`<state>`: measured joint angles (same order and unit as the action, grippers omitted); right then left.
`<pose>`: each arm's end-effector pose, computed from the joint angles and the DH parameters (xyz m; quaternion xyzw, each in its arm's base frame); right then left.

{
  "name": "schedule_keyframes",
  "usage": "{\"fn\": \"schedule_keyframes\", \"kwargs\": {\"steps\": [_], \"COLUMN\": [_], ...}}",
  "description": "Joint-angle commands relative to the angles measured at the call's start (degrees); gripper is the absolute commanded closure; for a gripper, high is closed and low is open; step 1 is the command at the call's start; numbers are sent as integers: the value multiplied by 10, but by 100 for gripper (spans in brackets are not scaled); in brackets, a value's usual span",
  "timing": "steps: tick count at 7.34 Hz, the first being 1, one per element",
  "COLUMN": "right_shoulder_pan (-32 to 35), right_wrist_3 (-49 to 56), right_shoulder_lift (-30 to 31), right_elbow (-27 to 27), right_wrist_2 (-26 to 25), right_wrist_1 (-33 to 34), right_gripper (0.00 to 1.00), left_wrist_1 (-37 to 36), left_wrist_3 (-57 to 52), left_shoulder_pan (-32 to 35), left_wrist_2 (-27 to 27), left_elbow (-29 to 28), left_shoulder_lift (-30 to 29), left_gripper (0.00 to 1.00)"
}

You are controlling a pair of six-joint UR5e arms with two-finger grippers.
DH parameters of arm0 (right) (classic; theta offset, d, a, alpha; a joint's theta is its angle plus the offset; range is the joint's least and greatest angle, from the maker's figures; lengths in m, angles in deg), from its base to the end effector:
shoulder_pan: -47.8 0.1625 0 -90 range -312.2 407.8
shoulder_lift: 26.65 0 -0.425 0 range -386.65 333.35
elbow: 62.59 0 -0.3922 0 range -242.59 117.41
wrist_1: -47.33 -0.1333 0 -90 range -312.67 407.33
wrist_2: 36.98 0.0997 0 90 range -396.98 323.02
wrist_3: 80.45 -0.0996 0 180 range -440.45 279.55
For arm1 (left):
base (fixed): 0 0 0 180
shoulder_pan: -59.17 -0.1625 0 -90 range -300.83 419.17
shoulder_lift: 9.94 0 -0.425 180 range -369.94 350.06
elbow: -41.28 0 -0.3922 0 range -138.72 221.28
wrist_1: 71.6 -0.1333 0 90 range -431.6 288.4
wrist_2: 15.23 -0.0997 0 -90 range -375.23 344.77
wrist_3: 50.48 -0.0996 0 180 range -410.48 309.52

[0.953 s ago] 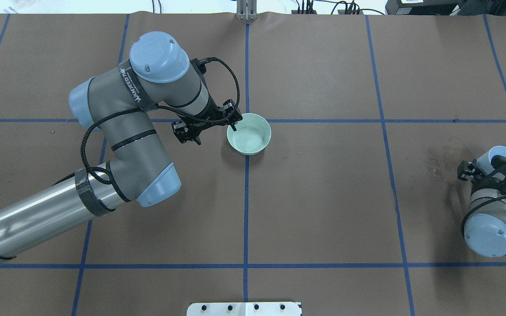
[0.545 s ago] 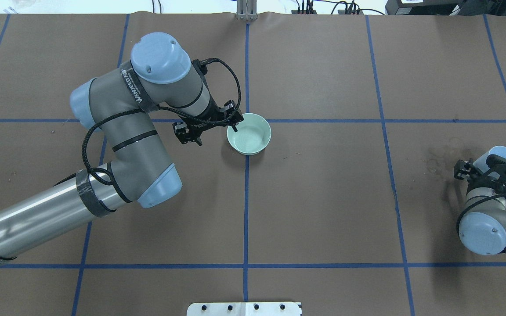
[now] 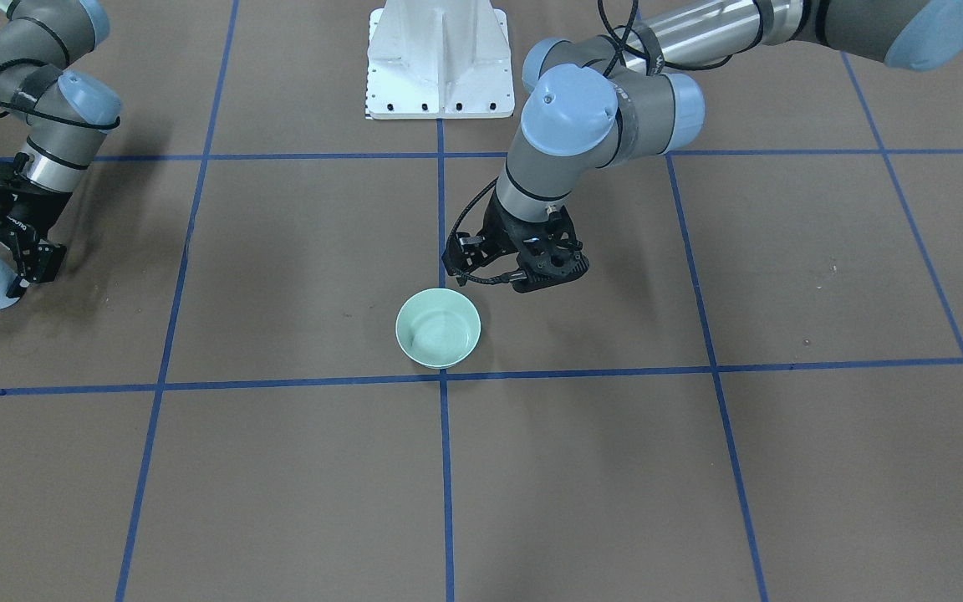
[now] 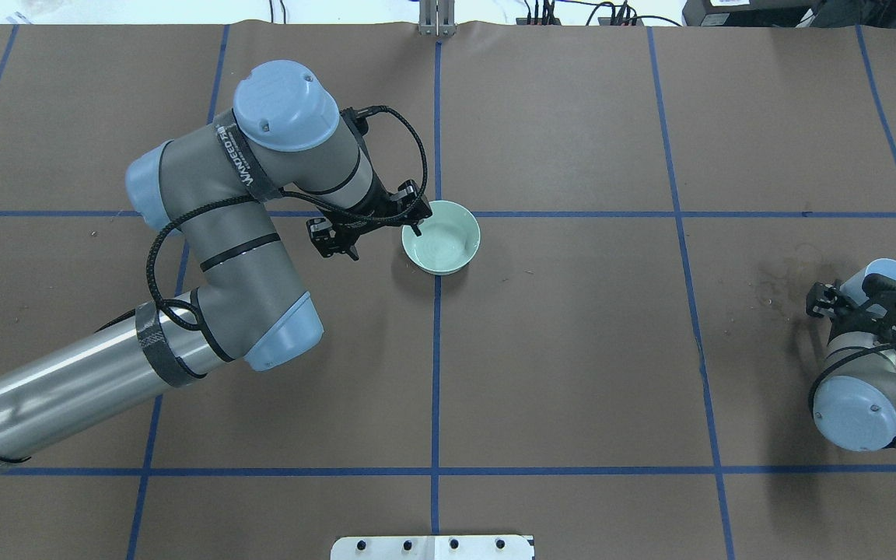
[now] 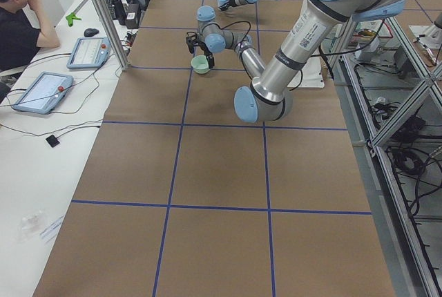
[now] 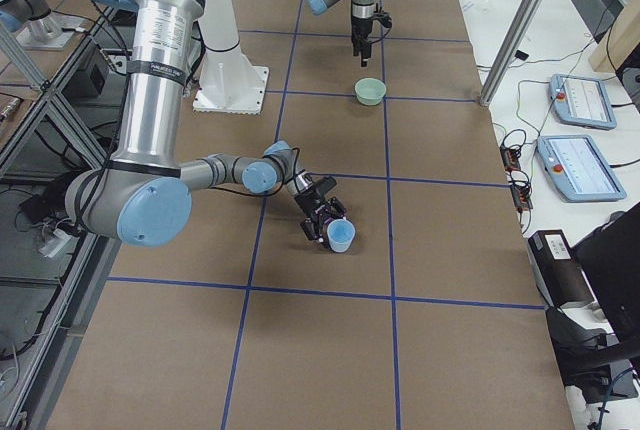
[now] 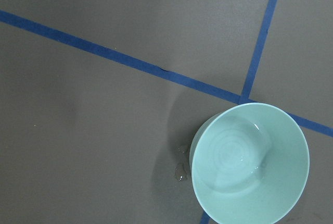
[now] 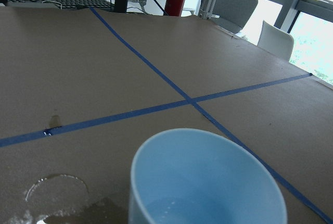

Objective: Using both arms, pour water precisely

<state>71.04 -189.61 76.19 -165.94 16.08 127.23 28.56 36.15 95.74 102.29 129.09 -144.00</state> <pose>-0.3009 -0.3394 0.6333 0.3184 -0.0764 0.3688 0.8699 0.5251 -0.4982 0.1819 -0.0554 0.4734 -0.1494 0.8663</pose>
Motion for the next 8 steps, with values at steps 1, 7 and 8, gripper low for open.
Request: {"fn": "schedule_keyframes", "kwargs": {"steps": [1, 7, 8], "right_shoulder_pan": [5, 12, 12], "right_wrist_3": [0, 2, 2], "right_shoulder_lift": [0, -2, -3], "right_elbow": [10, 14, 14], "right_wrist_2": [-1, 0, 0], "right_wrist_1": [0, -1, -1], "right_gripper": [0, 0, 0], "left_wrist_1": [0, -1, -1], "left_wrist_3": [5, 5, 6], "left_shoulder_pan": [-3, -3, -3], "left_wrist_2": [0, 0, 0], "left_elbow": [0, 1, 2], "left_shoulder_lift": [-2, -1, -1], "left_gripper": [0, 0, 0]}}
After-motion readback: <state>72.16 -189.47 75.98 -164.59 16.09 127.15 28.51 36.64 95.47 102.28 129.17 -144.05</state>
